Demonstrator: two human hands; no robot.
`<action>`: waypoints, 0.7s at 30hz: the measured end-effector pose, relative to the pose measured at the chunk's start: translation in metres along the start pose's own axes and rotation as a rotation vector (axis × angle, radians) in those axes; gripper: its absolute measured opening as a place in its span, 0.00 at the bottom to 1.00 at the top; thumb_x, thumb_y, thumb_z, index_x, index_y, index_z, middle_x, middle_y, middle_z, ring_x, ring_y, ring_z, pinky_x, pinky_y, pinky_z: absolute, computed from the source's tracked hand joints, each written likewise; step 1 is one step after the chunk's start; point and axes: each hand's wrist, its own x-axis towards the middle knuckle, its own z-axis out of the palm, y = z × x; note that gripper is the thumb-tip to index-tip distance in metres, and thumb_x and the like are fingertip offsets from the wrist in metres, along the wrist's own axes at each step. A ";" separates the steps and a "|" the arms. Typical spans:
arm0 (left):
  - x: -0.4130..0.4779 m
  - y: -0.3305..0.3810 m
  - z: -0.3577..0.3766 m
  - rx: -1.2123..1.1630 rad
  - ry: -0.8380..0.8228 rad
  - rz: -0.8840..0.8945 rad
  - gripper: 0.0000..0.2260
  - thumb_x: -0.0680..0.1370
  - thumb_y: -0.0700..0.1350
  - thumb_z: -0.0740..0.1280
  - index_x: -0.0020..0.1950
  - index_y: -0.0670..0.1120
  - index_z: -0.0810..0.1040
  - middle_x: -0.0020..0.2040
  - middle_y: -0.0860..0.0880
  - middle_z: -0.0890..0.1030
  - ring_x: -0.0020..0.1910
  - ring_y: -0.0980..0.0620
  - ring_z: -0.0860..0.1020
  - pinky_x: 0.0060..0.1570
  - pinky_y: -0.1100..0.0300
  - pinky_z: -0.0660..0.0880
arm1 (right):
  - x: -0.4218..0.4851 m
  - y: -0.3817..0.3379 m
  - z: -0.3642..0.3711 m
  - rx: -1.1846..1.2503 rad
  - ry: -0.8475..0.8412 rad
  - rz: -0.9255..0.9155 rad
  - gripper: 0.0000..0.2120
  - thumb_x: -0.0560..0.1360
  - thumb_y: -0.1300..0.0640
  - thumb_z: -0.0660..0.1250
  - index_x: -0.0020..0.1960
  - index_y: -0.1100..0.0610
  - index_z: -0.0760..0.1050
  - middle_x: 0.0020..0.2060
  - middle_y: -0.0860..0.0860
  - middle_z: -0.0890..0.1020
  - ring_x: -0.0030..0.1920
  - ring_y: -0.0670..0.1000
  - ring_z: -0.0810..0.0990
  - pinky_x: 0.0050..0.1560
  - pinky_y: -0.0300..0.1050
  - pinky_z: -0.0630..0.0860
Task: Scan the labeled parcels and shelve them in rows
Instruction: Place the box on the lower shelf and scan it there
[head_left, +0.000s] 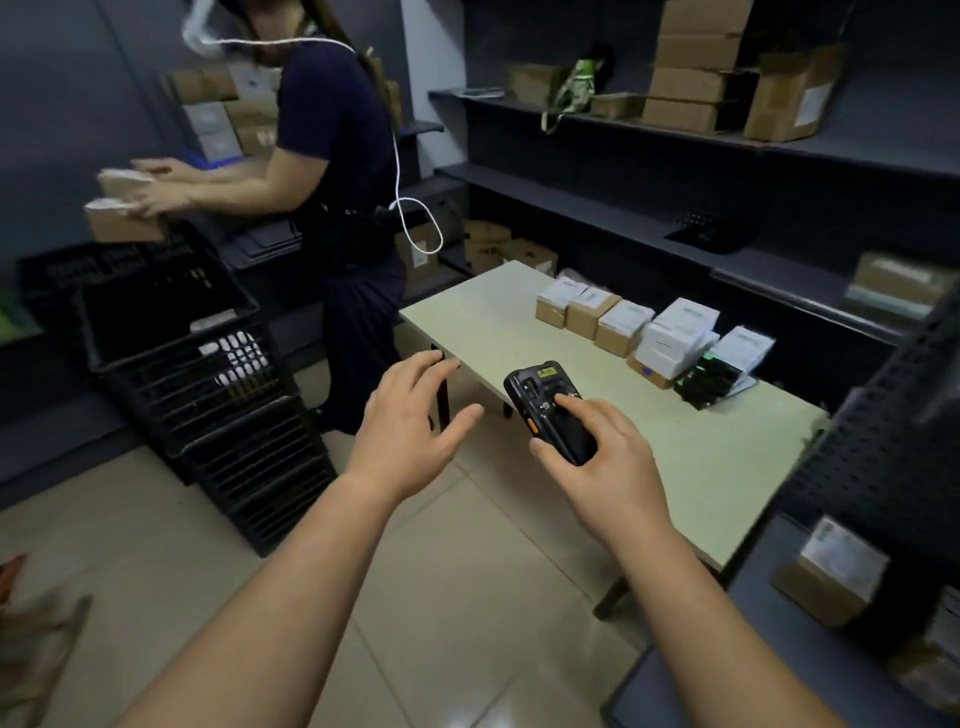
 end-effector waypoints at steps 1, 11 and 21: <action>0.013 -0.011 0.003 0.002 -0.004 -0.014 0.26 0.78 0.62 0.62 0.73 0.52 0.69 0.72 0.54 0.67 0.73 0.54 0.62 0.71 0.49 0.62 | 0.016 -0.002 0.010 0.002 -0.007 -0.003 0.31 0.66 0.31 0.63 0.67 0.42 0.73 0.60 0.43 0.76 0.61 0.47 0.74 0.62 0.50 0.75; 0.202 -0.105 0.093 -0.126 -0.133 0.103 0.31 0.75 0.67 0.56 0.71 0.50 0.70 0.71 0.52 0.68 0.72 0.51 0.63 0.71 0.47 0.64 | 0.181 0.020 0.077 -0.097 0.107 0.140 0.25 0.71 0.40 0.71 0.67 0.42 0.73 0.58 0.41 0.76 0.57 0.46 0.75 0.56 0.45 0.75; 0.371 -0.102 0.192 -0.190 -0.317 0.267 0.28 0.78 0.64 0.59 0.74 0.52 0.66 0.75 0.52 0.65 0.74 0.52 0.60 0.72 0.49 0.62 | 0.308 0.068 0.070 -0.210 0.293 0.413 0.23 0.72 0.43 0.72 0.66 0.43 0.73 0.54 0.42 0.75 0.53 0.46 0.72 0.52 0.41 0.66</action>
